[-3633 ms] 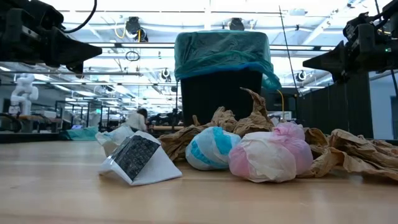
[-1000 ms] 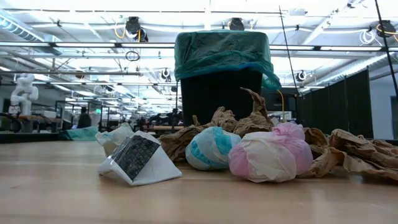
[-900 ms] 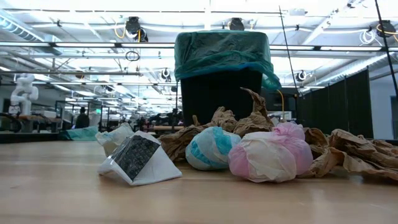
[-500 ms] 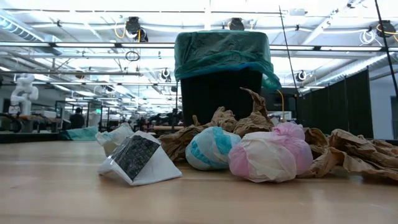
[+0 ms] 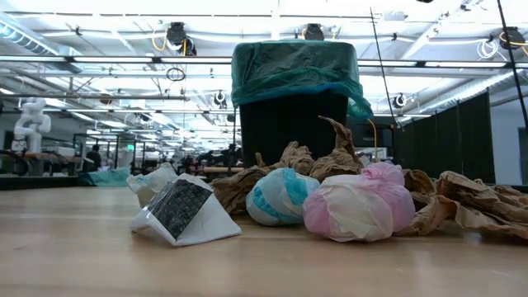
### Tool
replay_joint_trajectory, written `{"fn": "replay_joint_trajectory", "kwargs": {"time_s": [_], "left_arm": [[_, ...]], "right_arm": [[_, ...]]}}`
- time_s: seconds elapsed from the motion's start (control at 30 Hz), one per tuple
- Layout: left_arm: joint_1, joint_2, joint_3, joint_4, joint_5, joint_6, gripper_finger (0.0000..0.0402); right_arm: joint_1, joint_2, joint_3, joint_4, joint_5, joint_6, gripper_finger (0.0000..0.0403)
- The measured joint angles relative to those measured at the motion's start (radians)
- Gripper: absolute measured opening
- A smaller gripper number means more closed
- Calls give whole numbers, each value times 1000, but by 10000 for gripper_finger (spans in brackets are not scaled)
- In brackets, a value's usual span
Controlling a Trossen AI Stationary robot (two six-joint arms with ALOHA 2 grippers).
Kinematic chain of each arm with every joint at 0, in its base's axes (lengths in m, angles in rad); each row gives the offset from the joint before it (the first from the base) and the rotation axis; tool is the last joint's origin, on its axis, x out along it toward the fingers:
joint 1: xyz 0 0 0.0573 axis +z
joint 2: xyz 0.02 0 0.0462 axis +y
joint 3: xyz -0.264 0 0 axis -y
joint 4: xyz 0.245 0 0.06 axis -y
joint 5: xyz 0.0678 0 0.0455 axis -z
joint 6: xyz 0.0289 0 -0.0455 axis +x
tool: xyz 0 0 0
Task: Place trash/remove bag and relplace
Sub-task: Put the pink plastic into the blue trash bag inside the black trash bin
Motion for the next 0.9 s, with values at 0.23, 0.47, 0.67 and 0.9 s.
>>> {"fn": "replay_joint_trajectory", "kwargs": {"time_s": [0.23, 0.47, 0.67, 0.9], "left_arm": [[0, 15, 0, 0, -3, 37, 0], [0, 44, 0, -4, -3, 39, 0], [0, 54, 0, -6, -3, 58, 0], [0, 53, 0, -5, -3, 62, 0]], "right_arm": [[32, 34, -200, 129, 7, 88, 0], [51, 97, -422, 361, -46, 220, 11], [43, 141, -543, 405, -42, 338, 89], [-11, 173, -668, 574, -37, 427, 187]]}}
